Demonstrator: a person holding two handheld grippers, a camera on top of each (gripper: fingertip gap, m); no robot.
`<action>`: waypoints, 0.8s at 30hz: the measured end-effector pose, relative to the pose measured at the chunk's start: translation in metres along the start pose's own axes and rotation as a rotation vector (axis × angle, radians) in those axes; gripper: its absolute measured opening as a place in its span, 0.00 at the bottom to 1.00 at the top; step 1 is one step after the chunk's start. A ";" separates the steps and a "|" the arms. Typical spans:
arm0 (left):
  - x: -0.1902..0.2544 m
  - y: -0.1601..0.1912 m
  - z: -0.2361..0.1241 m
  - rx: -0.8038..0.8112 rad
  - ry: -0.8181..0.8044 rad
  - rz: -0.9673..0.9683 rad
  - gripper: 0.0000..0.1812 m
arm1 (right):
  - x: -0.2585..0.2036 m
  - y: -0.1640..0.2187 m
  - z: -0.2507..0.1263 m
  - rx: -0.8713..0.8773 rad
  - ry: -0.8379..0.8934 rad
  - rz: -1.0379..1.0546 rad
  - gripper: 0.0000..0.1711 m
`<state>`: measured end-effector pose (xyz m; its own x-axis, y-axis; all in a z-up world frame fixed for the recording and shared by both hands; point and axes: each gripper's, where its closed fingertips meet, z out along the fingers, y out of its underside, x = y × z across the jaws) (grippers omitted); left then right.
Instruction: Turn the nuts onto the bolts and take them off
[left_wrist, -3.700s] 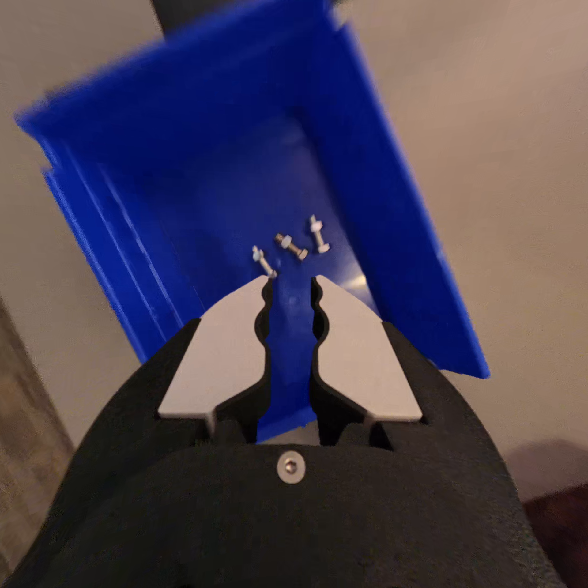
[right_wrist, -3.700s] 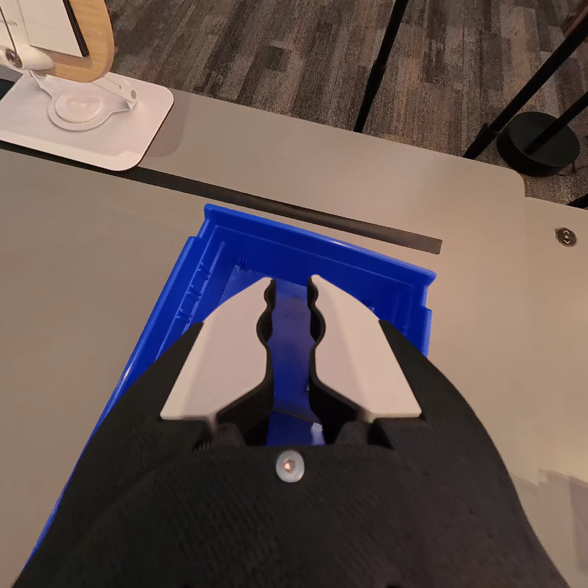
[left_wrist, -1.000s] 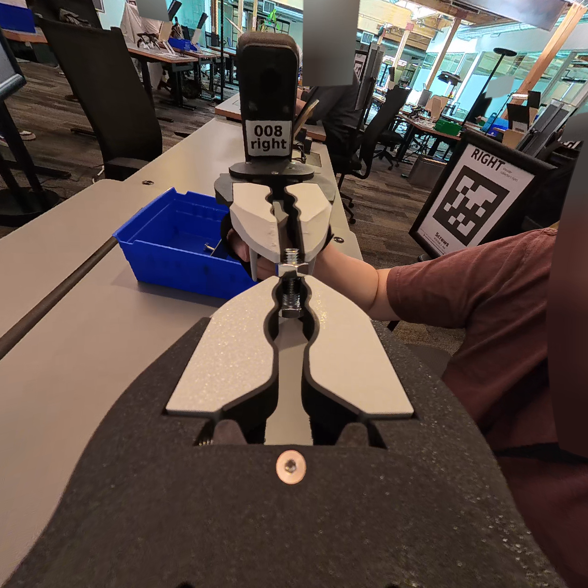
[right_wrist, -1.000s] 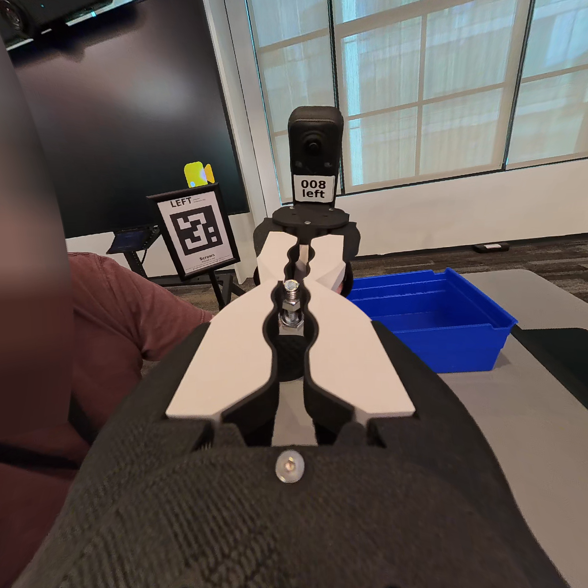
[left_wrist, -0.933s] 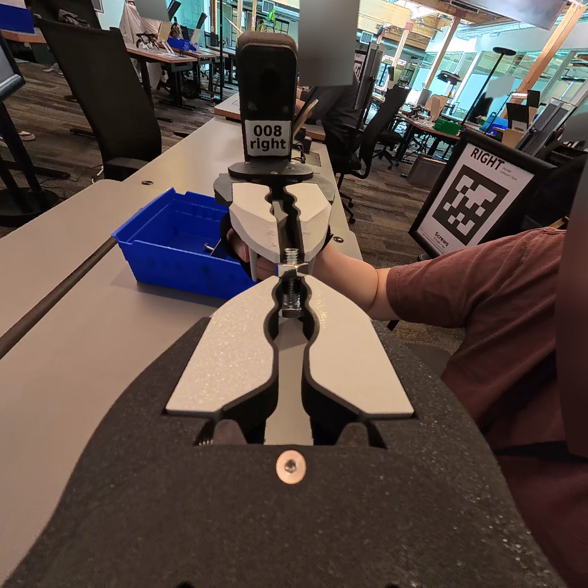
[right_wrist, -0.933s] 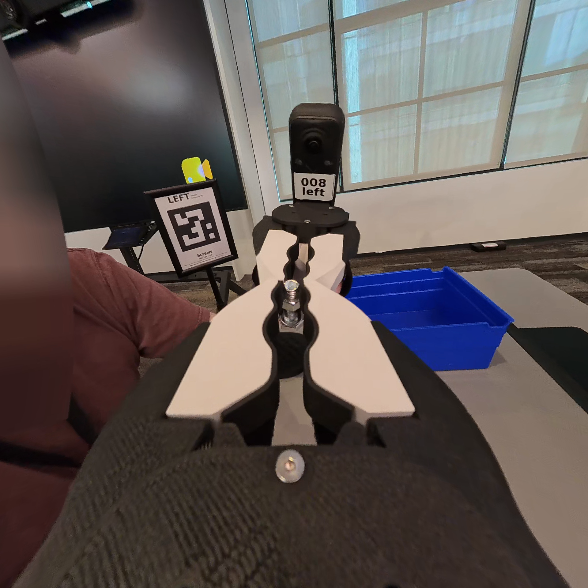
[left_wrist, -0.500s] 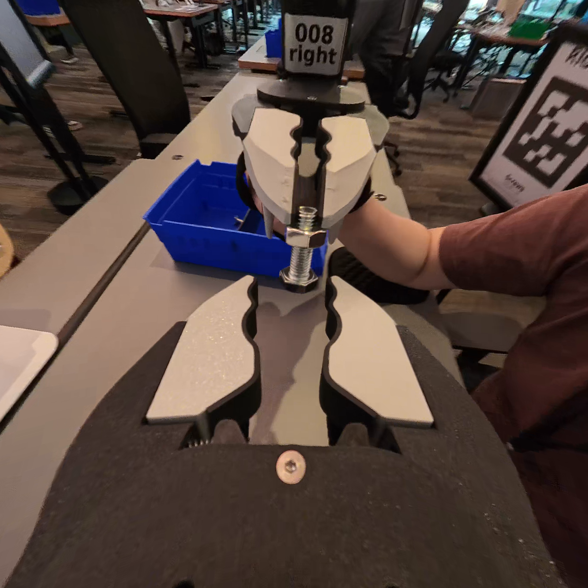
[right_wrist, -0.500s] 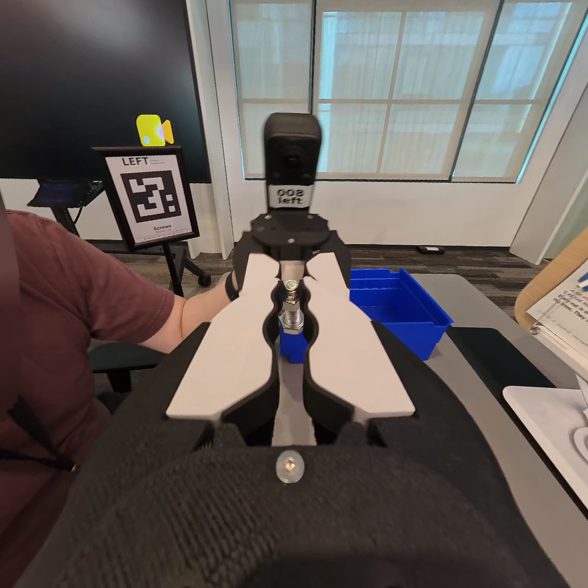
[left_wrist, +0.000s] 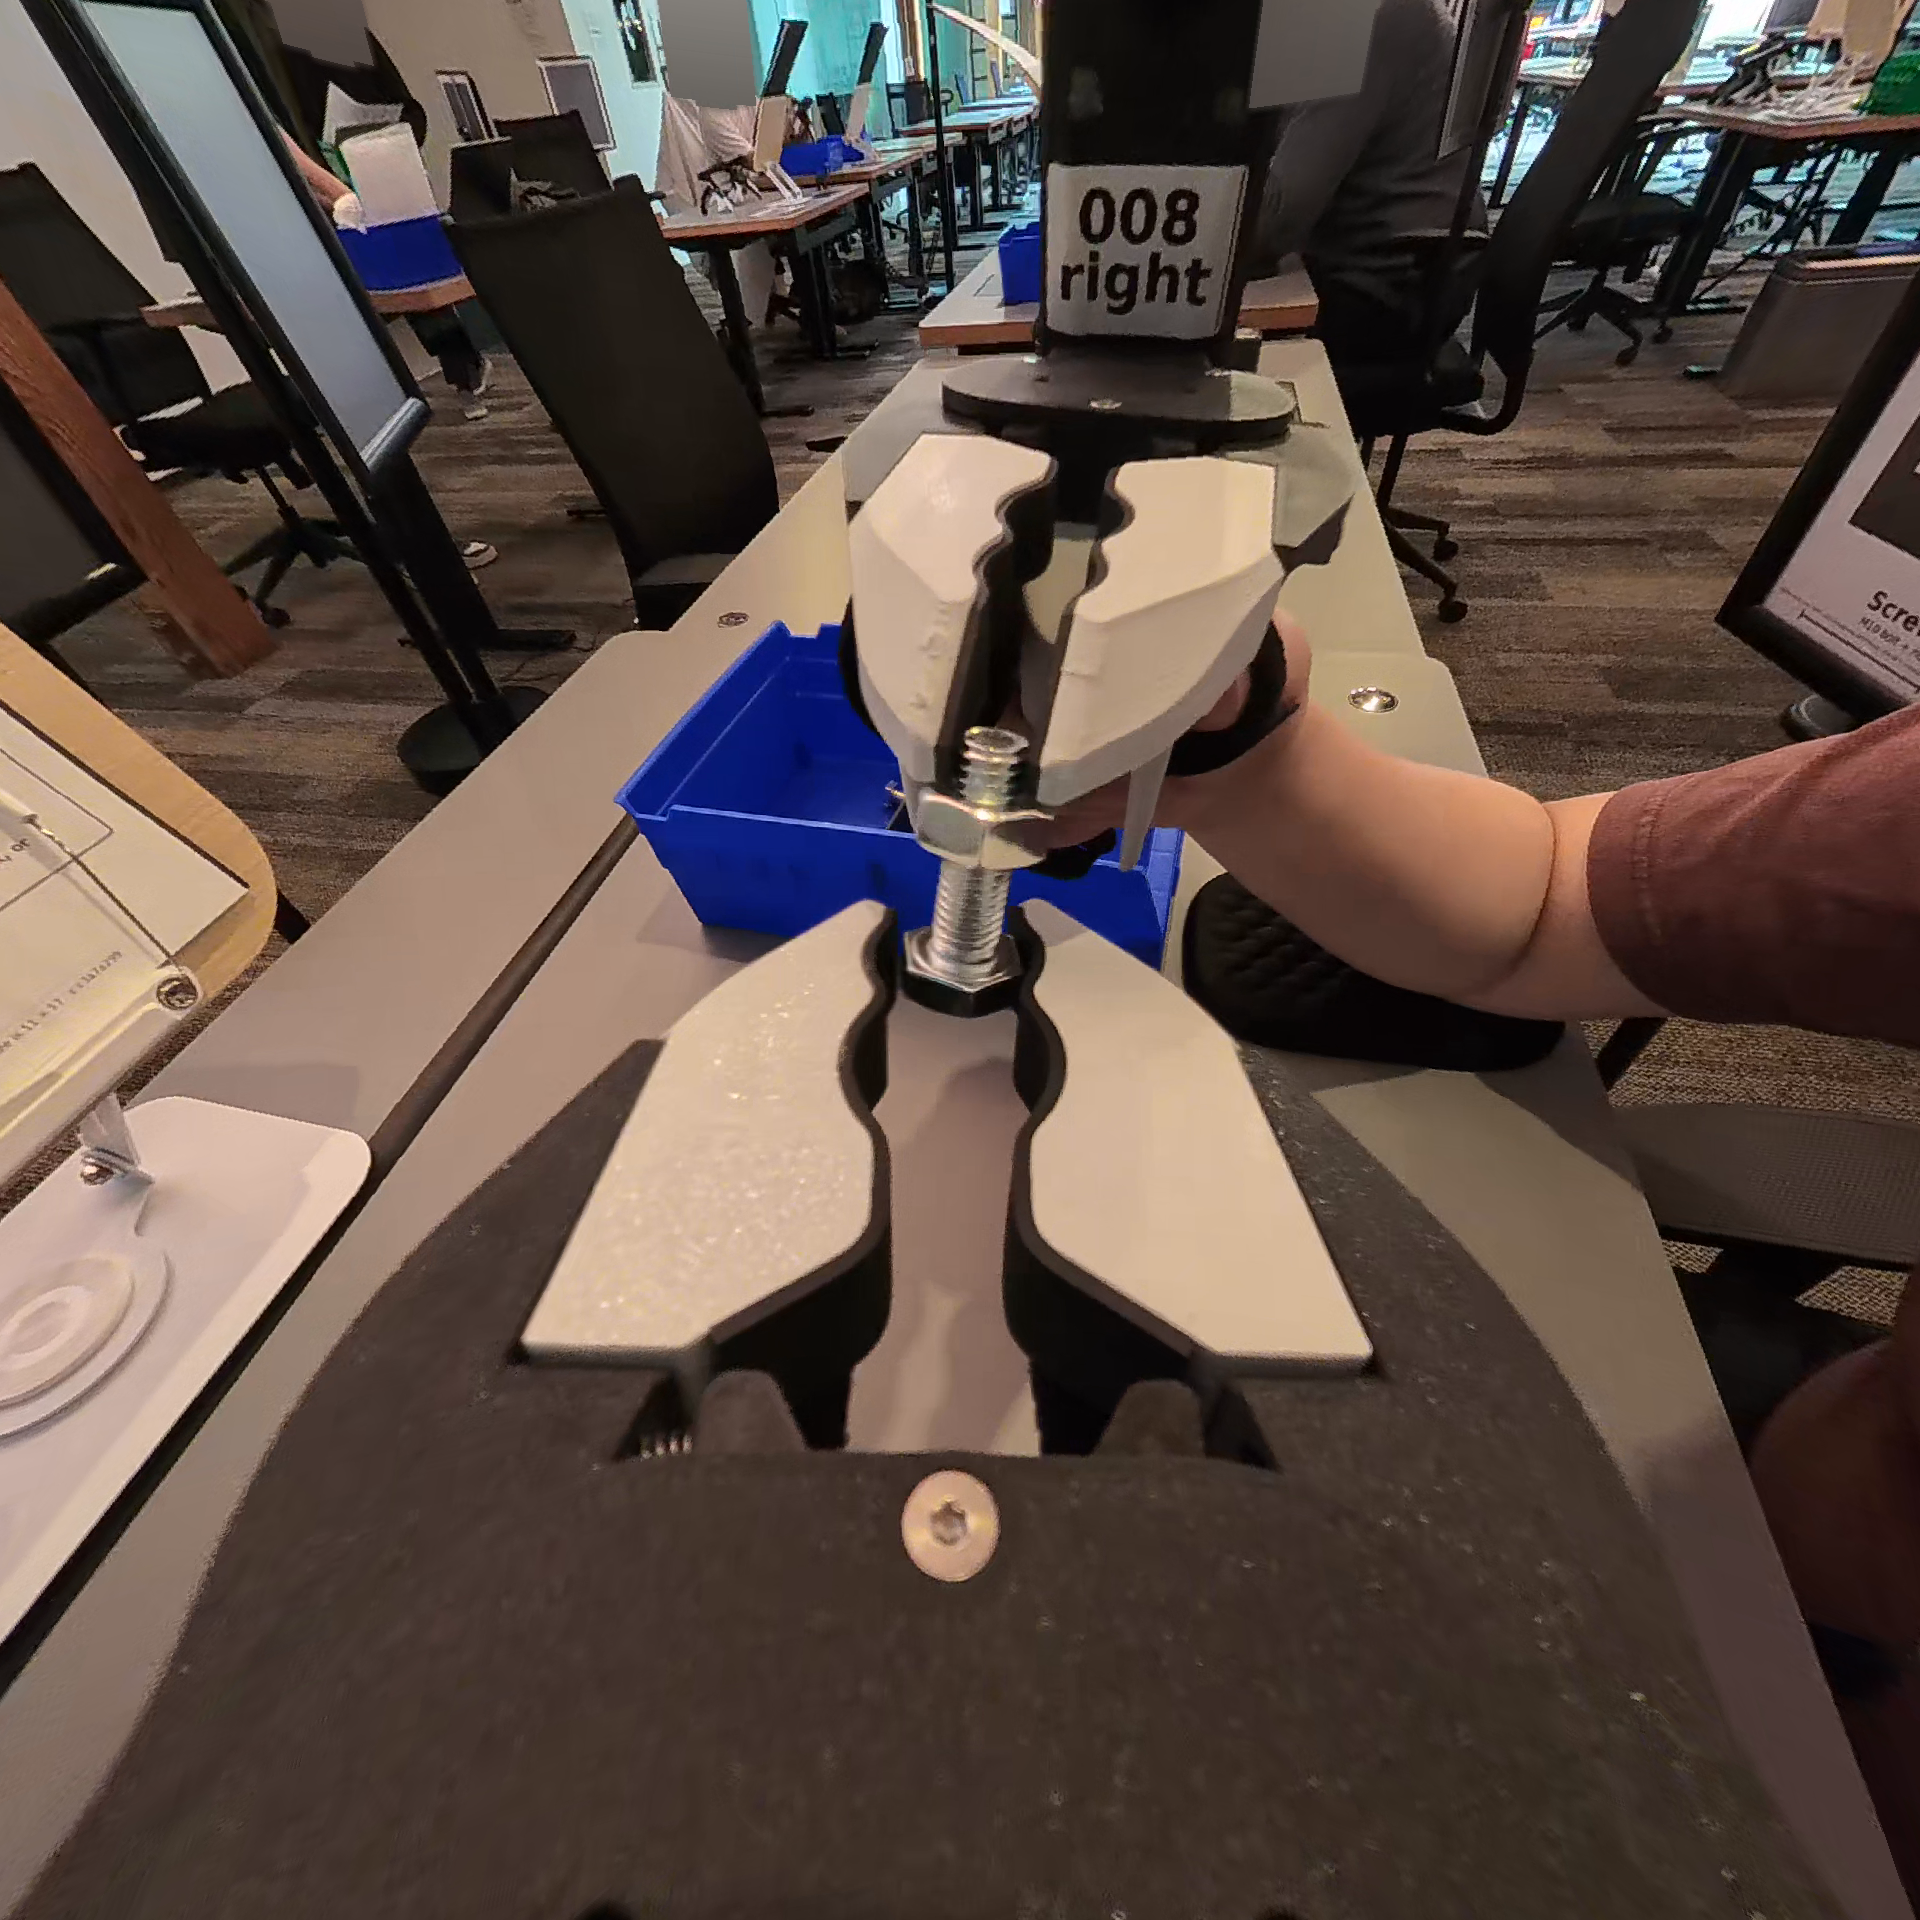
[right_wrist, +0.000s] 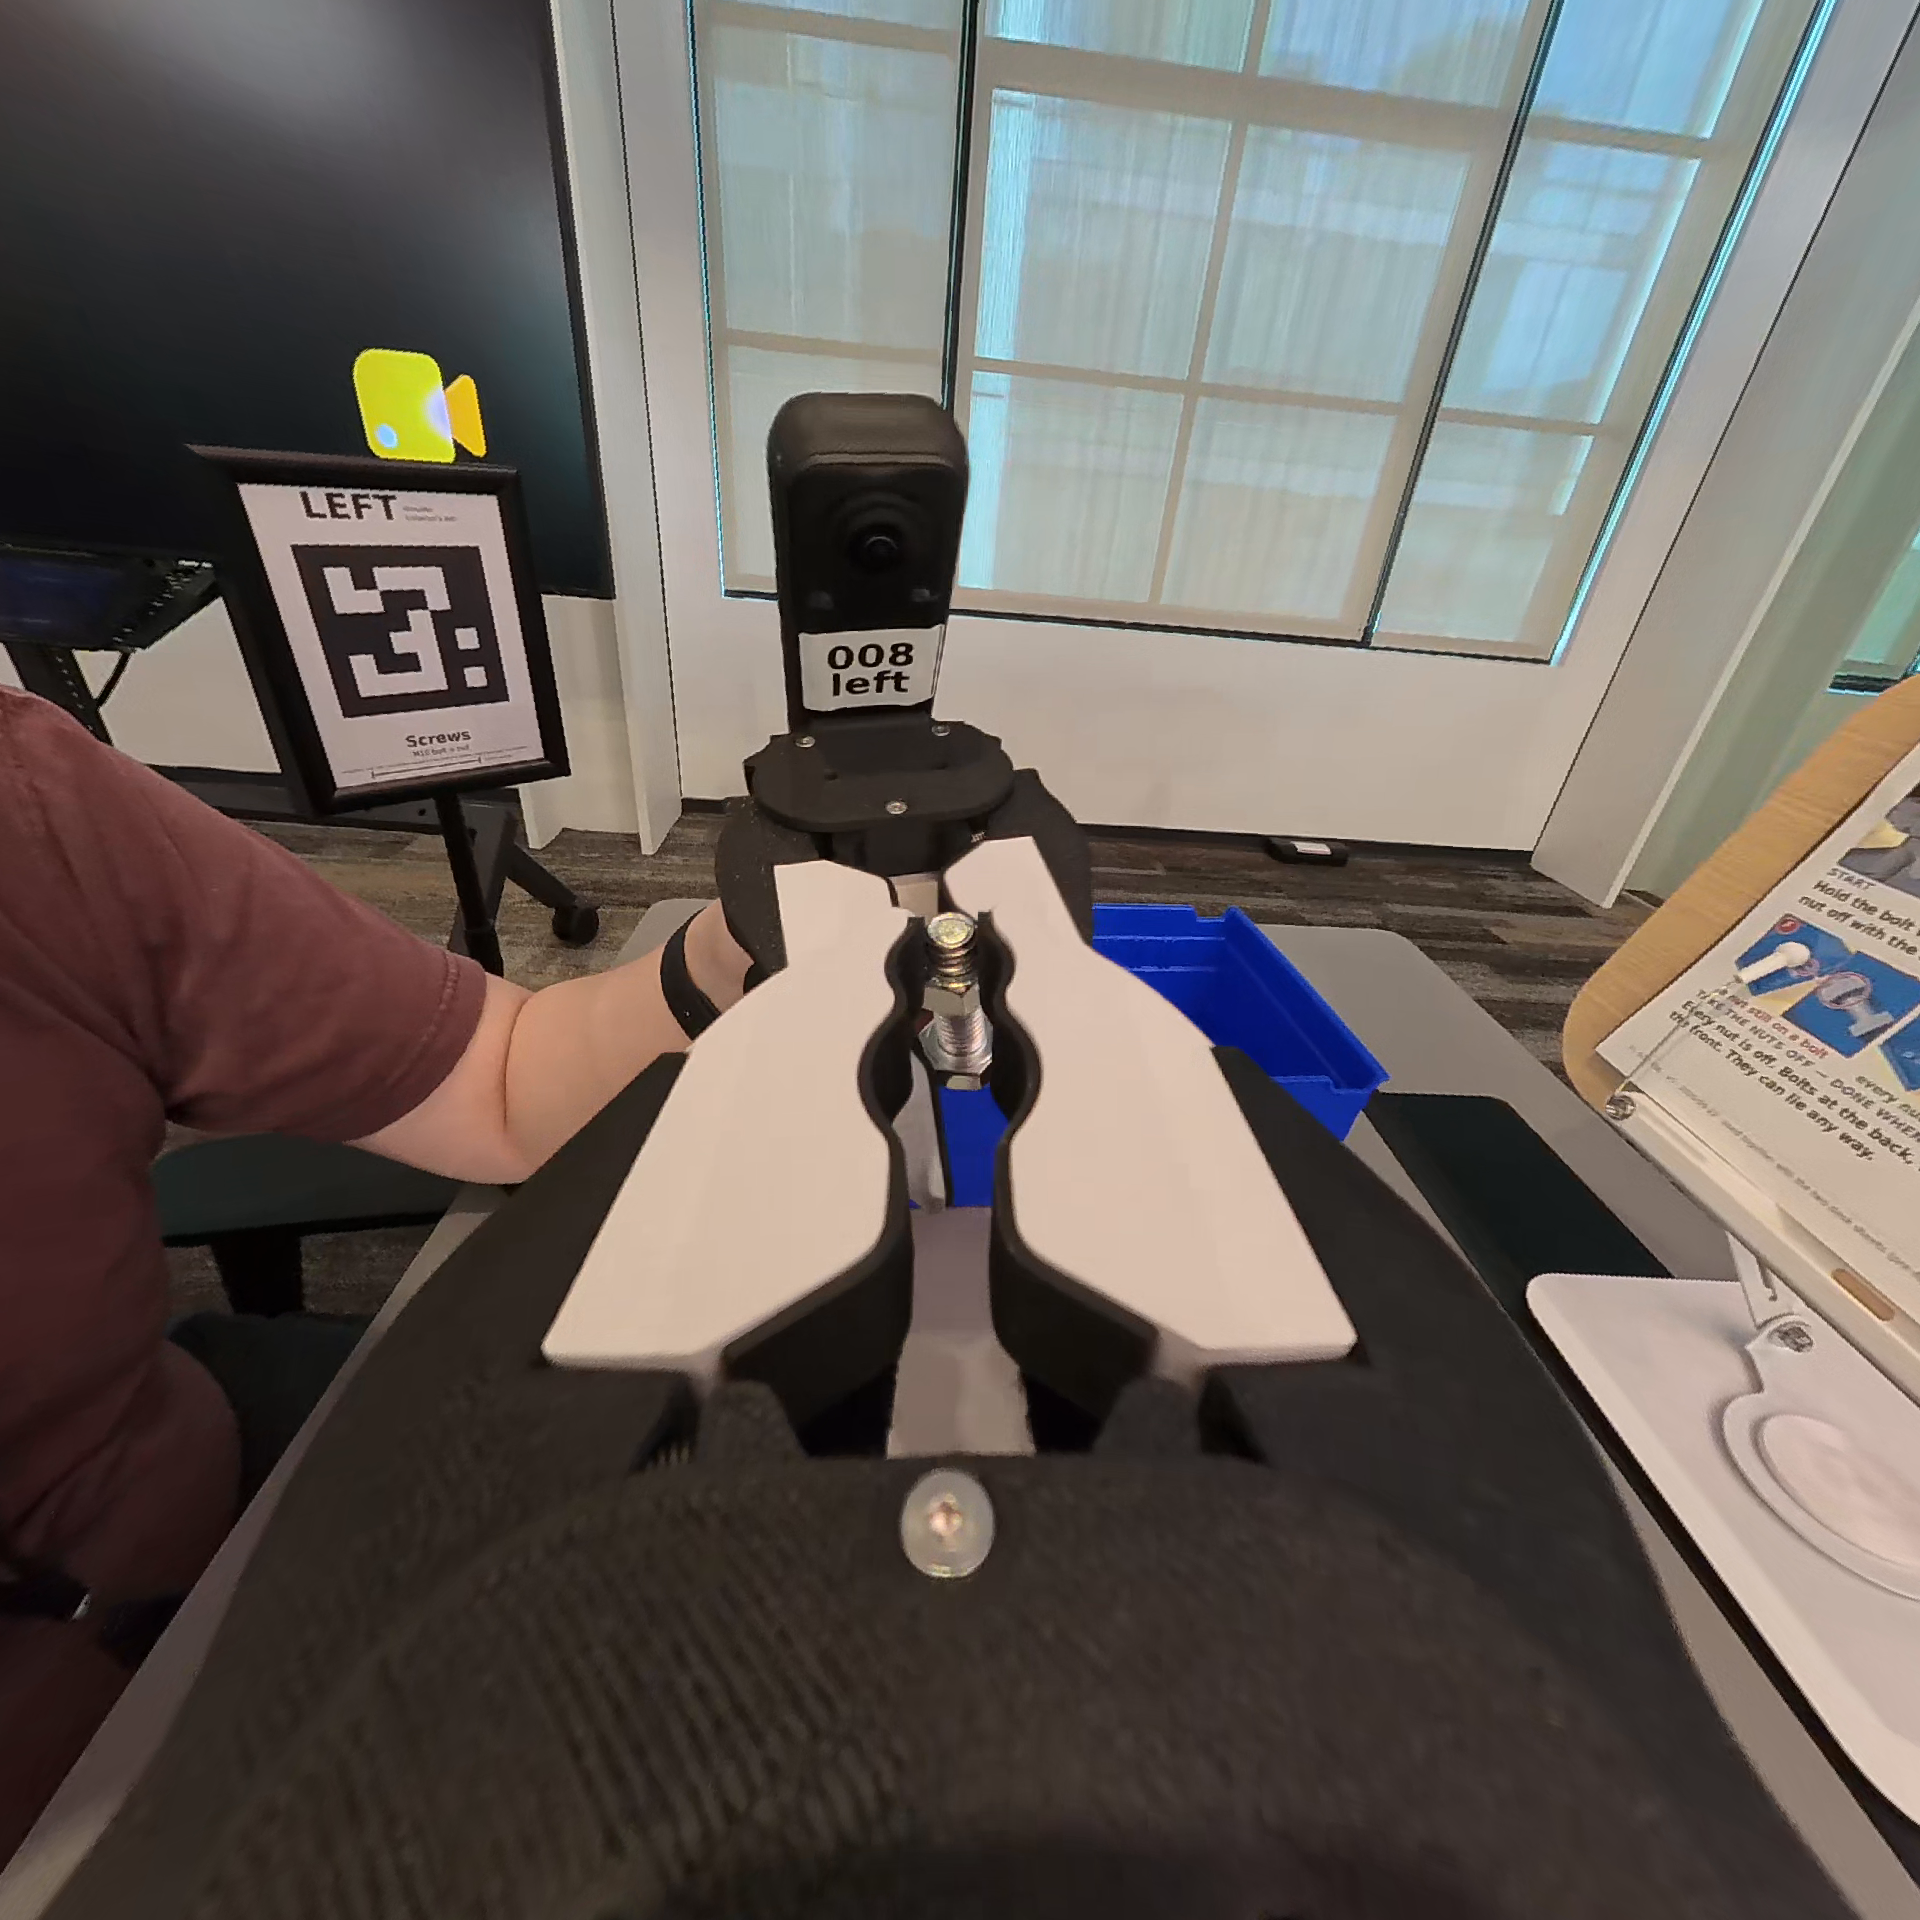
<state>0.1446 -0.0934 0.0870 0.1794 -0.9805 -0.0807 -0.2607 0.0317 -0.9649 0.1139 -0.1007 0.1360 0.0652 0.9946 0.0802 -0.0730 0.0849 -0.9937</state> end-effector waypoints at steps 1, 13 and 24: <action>0.000 0.000 0.000 0.001 -0.001 0.003 0.09 | 0.001 0.000 0.000 0.004 0.001 0.002 0.06; -0.005 -0.002 0.002 0.015 -0.039 -0.024 0.09 | 0.007 -0.008 -0.010 0.051 0.008 0.018 0.20; 0.017 -0.016 -0.001 0.101 0.123 -0.082 0.08 | 0.004 -0.008 -0.017 0.079 -0.080 0.052 0.17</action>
<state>0.1510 -0.1107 0.1015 0.0768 -0.9967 0.0250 -0.1522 -0.0365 -0.9877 0.1314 -0.0979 0.1425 -0.0202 0.9991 0.0377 -0.1523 0.0342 -0.9877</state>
